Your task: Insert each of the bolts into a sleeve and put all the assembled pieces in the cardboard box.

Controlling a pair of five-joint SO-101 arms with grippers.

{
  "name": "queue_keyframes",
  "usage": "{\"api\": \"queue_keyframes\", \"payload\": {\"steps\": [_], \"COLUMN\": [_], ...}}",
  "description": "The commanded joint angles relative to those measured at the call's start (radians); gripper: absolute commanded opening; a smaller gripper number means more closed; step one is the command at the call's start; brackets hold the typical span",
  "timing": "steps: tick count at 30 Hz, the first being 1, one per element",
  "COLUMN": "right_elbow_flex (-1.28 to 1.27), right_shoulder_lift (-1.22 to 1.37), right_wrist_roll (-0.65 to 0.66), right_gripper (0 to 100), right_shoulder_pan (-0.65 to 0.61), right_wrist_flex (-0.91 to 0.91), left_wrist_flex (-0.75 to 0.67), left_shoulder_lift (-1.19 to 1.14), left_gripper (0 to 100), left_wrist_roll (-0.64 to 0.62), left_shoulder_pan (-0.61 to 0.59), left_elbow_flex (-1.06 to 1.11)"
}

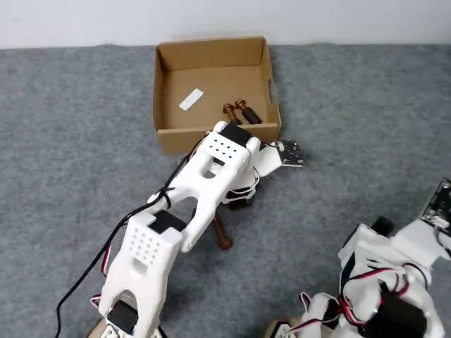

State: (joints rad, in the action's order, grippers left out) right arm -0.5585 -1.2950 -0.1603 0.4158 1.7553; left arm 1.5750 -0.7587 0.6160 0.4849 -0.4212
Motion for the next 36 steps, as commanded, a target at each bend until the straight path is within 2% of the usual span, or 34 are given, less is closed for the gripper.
{"api": "queue_keyframes", "payload": {"steps": [1,12,20,24,32,36], "right_elbow_flex": [0.006,0.006,0.006,0.006,0.012,0.012], "right_shoulder_lift": [0.01,0.01,0.008,0.004,0.002,-0.033], "right_wrist_roll": [-0.005,-0.005,-0.005,-0.005,0.003,0.08], "right_gripper": [0.8,0.8,0.8,0.8,0.8,0.8], "right_shoulder_pan": [0.013,0.013,0.013,0.013,0.007,0.007], "right_wrist_flex": [0.038,0.038,0.038,0.038,0.038,0.039], "left_wrist_flex": [0.0,-0.003,0.002,0.092,0.176,0.178], "left_shoulder_lift": [-0.018,-0.031,-0.021,0.028,0.272,0.439], "left_gripper": [10,3,0,0,0,0], "left_wrist_roll": [0.008,0.003,0.003,0.0,-0.158,-0.287], "left_shoulder_pan": [-0.014,0.077,0.081,0.08,0.081,0.08], "left_elbow_flex": [-0.022,-0.076,-0.076,-0.127,-0.189,-0.147]}}
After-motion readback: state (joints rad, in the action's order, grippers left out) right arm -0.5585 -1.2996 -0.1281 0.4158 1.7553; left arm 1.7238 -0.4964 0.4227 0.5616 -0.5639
